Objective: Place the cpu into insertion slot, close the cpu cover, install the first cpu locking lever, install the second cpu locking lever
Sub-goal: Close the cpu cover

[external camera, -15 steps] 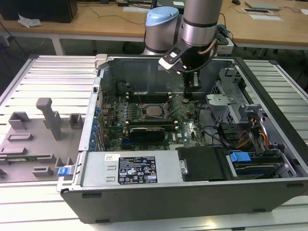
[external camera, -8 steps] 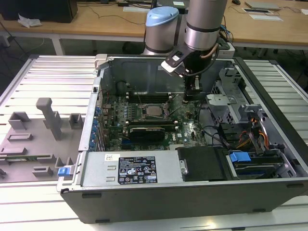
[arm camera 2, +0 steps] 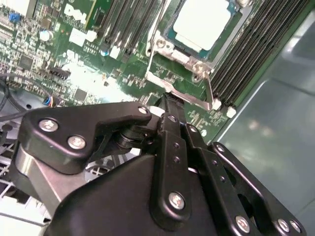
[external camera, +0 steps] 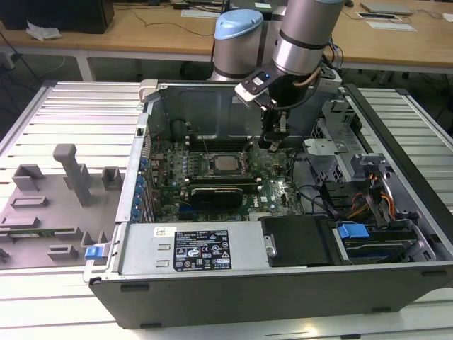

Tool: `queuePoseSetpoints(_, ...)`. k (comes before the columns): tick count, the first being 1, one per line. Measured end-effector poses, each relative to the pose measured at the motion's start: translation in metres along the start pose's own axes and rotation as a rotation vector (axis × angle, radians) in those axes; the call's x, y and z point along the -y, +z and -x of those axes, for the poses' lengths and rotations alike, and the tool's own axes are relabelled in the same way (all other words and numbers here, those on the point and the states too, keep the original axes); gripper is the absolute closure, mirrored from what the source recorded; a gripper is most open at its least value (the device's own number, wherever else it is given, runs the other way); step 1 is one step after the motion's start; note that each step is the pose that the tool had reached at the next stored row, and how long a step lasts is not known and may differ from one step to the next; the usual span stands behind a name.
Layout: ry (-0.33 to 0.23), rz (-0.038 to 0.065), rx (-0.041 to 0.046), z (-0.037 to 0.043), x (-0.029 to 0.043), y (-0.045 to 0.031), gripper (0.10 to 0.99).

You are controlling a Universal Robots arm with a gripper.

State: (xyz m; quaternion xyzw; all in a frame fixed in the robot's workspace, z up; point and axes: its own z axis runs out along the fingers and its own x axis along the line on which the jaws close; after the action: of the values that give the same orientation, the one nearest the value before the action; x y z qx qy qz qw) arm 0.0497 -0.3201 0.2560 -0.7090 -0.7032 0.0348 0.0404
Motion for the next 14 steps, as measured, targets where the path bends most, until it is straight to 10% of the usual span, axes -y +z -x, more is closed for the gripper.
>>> queuePoseSetpoints(7,0.000,0.003,0.0001,0.0003,0.0265,0.0028,0.980)
queuePoseSetpoints(14,0.000,0.005,0.0000,0.0003,0.0340,0.0037,0.980)
